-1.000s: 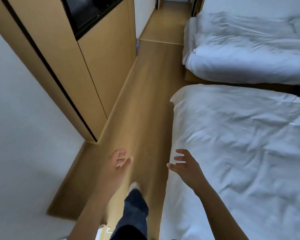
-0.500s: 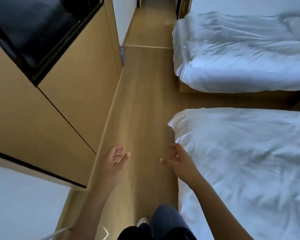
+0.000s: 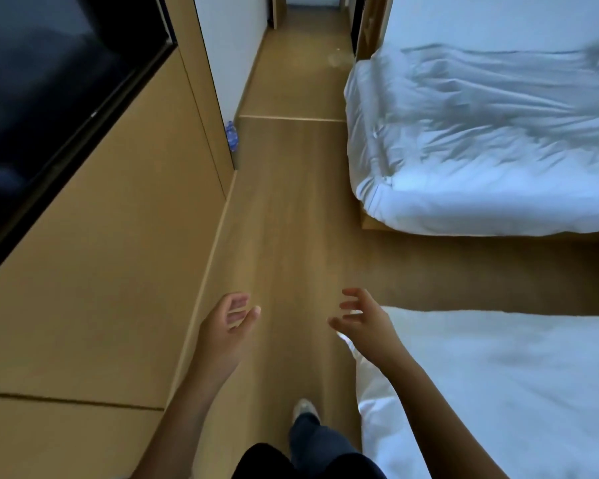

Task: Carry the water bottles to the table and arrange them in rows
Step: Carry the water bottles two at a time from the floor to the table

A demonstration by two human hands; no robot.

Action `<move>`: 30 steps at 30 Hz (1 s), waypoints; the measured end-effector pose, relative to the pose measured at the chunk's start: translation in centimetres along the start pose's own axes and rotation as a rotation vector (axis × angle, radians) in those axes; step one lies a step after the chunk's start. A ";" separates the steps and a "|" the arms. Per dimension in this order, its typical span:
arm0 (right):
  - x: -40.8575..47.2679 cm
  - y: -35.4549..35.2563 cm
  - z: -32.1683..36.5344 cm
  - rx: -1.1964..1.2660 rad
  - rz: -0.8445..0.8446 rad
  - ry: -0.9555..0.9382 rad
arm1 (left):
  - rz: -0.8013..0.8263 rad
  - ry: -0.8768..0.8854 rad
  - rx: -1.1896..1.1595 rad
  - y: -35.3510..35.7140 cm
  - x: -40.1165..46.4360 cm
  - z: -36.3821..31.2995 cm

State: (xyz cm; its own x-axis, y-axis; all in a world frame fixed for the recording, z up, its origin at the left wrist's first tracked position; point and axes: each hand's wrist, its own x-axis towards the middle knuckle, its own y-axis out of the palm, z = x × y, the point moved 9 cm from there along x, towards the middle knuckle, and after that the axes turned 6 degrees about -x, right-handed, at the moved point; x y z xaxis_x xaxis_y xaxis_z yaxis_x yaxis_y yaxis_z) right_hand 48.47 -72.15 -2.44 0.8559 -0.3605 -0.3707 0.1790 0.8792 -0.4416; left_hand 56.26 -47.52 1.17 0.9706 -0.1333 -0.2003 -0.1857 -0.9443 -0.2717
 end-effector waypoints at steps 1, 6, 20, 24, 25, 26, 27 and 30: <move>2.2 -0.7 0.9 0.001 0.001 0.002 | -0.006 0.005 0.001 0.5 2.4 -1.0; 12.6 -2.9 4.8 -0.013 0.013 0.014 | -0.028 0.029 -0.008 2.1 13.2 -5.1; 45.9 -4.2 19.6 -0.053 0.020 -0.026 | 0.046 0.033 0.004 6.6 48.8 -12.4; 54.1 -5.8 23.8 -0.061 0.007 -0.048 | 0.035 0.044 0.000 7.4 57.8 -15.4; 56.1 -6.2 24.6 -0.062 0.007 -0.047 | 0.037 0.040 -0.003 7.6 59.8 -15.9; 58.1 -6.5 25.4 -0.064 0.007 -0.047 | 0.038 0.038 -0.003 7.9 61.8 -16.4; 60.2 -6.9 26.0 -0.066 0.007 -0.046 | 0.035 0.037 -0.001 8.1 63.9 -16.9; 67.0 -7.8 27.7 -0.068 0.017 -0.045 | 0.011 0.028 -0.004 9.1 70.4 -18.2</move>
State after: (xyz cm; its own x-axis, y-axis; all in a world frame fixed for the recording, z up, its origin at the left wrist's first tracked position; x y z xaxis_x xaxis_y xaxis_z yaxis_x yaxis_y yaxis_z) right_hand 117.81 -94.53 -1.20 0.8797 -0.3303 -0.3421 0.1326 0.8612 -0.4906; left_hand 125.68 -70.97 1.77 0.9724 -0.1518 -0.1771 -0.1957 -0.9441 -0.2654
